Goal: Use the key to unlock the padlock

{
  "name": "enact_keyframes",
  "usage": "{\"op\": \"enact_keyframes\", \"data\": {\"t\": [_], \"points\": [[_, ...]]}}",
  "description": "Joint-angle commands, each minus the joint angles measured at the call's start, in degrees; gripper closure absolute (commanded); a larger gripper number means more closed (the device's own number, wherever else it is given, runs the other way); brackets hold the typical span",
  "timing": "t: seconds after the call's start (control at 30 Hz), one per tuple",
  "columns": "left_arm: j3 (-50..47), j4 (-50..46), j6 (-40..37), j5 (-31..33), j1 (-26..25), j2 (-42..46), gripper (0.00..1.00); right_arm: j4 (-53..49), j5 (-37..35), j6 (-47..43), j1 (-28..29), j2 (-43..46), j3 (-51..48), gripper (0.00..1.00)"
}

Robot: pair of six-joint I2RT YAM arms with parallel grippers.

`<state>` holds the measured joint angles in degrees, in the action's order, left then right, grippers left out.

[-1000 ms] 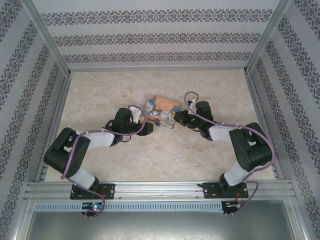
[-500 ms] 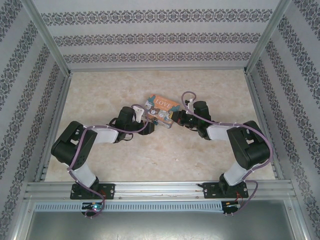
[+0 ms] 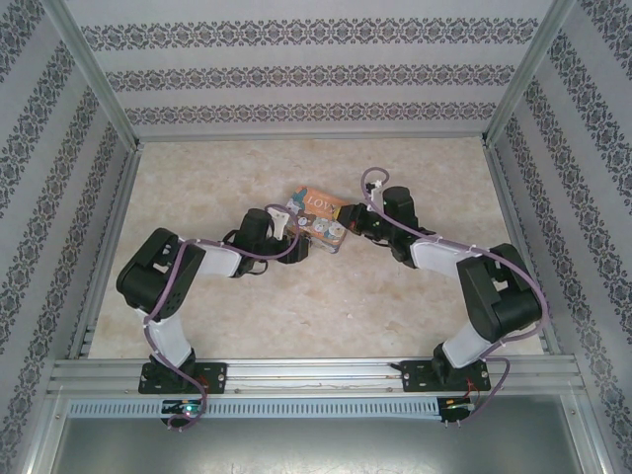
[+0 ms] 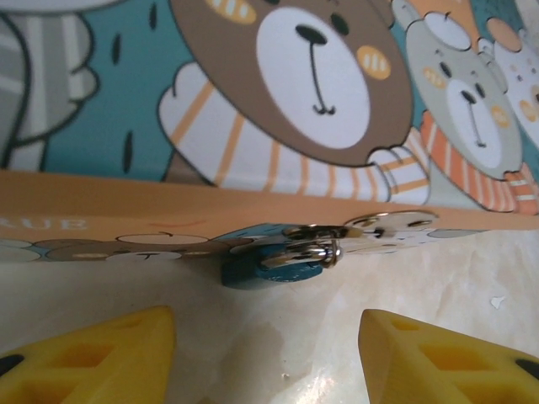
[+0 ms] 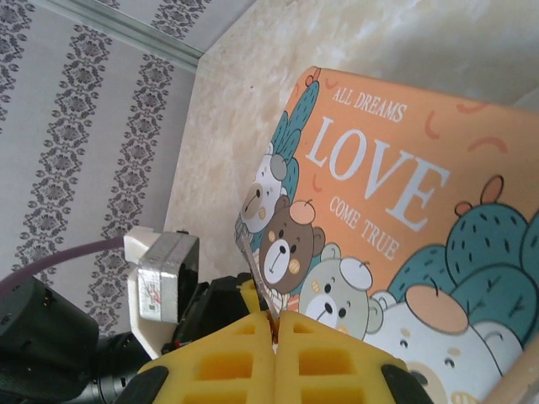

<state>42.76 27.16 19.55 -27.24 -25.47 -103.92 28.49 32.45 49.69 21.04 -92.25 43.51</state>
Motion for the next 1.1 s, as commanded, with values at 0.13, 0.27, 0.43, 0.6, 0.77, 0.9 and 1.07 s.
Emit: {"op": "enact_keyframes", "data": {"t": [0.13, 0.27, 0.43, 0.6, 0.77, 0.9, 1.07], "points": [[1.98, 3.46, -0.44, -1.00, -0.82, -2.64, 0.37, -1.48, 0.91, -0.57, 1.37, -4.98, 4.19, 1.00], [2.80, 3.83, -0.14, -1.00, -1.24, -3.90, 0.38, -2.17, 1.14, -0.55, 1.55, -6.49, 4.57, 1.00], [4.66, 2.08, -0.63, -1.10, -2.05, -5.32, 0.41, -4.26, 0.96, -1.52, 1.73, -7.11, 4.47, 1.00], [6.37, -0.73, -0.96, -0.84, -3.01, -6.14, 0.46, -5.65, 0.78, -2.44, 1.81, -6.98, 4.31, 1.00], [7.12, -2.31, -1.68, -0.89, -4.01, -6.59, 0.49, -6.76, 0.44, -3.25, 1.83, -6.63, 4.37, 1.00], [7.61, -3.32, -1.97, -0.79, -4.38, -6.58, 0.52, -6.88, 0.42, -3.20, 1.90, -6.48, 4.37, 1.00], [8.11, -4.00, -1.81, -0.05, -4.65, -6.94, 0.54, -7.05, 0.25, -3.28, 1.94, -6.28, 4.45, 1.00]]}}
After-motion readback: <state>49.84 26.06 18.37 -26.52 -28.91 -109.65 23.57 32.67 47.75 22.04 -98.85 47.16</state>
